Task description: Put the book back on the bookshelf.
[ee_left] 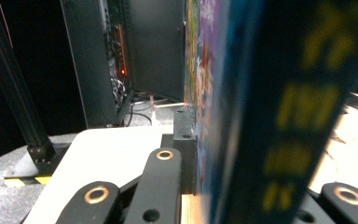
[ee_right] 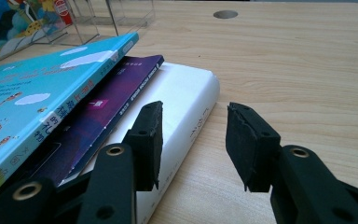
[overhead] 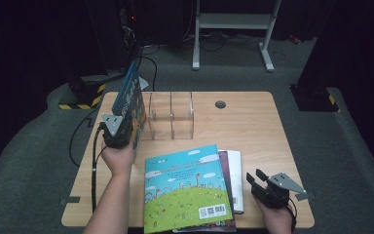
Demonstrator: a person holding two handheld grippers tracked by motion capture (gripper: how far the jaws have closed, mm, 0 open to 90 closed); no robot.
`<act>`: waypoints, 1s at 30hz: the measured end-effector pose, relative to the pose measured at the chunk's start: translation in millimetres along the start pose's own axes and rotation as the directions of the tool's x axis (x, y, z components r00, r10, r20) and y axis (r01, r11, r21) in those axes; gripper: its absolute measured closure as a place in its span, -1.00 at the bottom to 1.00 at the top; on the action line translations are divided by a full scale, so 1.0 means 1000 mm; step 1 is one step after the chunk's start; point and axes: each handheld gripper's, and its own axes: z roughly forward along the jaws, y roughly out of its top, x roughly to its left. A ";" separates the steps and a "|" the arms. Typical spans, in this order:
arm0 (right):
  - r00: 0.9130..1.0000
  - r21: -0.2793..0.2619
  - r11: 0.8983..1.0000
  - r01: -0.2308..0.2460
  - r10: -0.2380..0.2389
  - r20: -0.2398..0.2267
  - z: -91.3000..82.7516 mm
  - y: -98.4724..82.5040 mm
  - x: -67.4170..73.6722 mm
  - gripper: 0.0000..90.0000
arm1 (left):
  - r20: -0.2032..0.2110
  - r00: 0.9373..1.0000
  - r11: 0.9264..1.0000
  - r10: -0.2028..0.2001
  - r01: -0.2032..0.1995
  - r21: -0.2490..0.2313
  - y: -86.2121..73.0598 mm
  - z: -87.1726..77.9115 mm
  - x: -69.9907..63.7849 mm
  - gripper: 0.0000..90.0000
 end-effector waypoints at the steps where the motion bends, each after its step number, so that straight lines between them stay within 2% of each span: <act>1: 1.000 0.001 1.000 -0.004 0.004 0.003 0.000 0.000 0.000 0.25 | 0.009 1.000 1.000 -0.006 0.006 0.006 0.000 -0.001 0.002 0.83; 4: 1.000 0.005 1.000 -0.001 0.001 0.001 0.001 0.000 0.001 0.25 | 0.029 1.000 1.000 -0.009 0.009 0.016 0.000 -0.003 0.006 0.82; 12: 1.000 0.013 1.000 0.004 -0.004 -0.012 0.004 -0.001 0.004 0.24 | 0.047 0.998 0.998 -0.032 0.030 0.048 0.006 -0.004 0.011 0.78; 19: 1.000 0.008 1.000 -0.002 0.002 -0.011 0.003 0.000 0.003 0.24 | 0.069 0.998 0.999 -0.014 0.012 0.031 0.021 -0.009 0.009 0.71; 22: 1.000 0.012 1.000 0.006 -0.005 -0.016 0.003 0.000 0.004 0.24 | 0.045 0.999 0.998 -0.002 -0.001 0.060 0.027 -0.008 0.007 0.80; 26: 1.000 0.012 1.000 0.009 -0.008 -0.019 0.004 0.000 0.006 0.24 | 0.029 1.000 0.998 0.010 -0.011 0.060 0.029 -0.007 0.005 0.84; 30: 1.000 0.009 1.000 0.008 -0.008 -0.018 0.004 0.000 0.006 0.24 | 0.019 1.000 0.999 -0.011 0.010 0.043 0.032 -0.002 0.007 0.85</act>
